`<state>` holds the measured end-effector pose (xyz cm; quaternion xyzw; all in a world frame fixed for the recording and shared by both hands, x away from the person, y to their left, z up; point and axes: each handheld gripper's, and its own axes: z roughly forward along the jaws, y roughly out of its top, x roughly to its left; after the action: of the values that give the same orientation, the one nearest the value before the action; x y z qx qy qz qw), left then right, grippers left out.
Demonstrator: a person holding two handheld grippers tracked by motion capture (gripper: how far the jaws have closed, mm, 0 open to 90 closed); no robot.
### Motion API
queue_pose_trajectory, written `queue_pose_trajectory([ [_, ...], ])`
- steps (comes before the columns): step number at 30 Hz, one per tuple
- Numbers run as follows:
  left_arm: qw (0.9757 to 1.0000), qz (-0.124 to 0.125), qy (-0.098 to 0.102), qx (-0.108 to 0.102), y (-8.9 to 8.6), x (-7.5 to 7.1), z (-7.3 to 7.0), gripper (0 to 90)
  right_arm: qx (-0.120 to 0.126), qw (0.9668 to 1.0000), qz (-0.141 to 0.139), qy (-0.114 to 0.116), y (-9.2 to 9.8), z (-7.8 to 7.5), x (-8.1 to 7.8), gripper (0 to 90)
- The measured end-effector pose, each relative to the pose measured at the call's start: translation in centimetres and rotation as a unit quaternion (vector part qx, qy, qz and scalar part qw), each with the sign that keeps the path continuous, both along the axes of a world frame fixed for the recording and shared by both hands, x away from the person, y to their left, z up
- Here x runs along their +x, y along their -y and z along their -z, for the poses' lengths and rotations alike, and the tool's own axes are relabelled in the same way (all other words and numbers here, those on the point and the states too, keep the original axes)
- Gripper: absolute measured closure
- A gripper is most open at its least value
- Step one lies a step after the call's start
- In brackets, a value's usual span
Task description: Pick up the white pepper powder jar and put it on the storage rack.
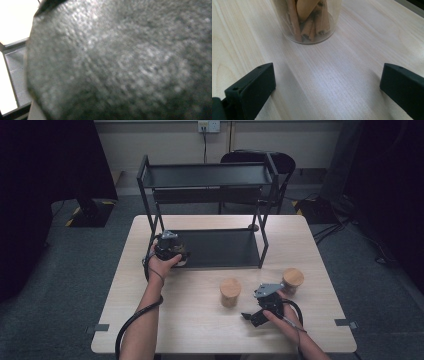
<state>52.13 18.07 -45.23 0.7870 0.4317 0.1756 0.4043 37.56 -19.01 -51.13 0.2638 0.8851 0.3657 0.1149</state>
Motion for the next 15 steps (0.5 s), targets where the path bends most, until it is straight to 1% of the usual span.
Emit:
queue_pose_trajectory([
  [10,0.9999,-0.010,-0.005,-0.003,0.2,1.2,0.7,30.8,0.000,1.0000,0.000,0.000,0.0,0.0,0.0,0.0],
  [15,0.9999,-0.016,-0.005,-0.002,0.3,1.6,0.8,30.8,0.000,1.0000,0.000,0.000,0.0,0.0,0.0,0.0],
])
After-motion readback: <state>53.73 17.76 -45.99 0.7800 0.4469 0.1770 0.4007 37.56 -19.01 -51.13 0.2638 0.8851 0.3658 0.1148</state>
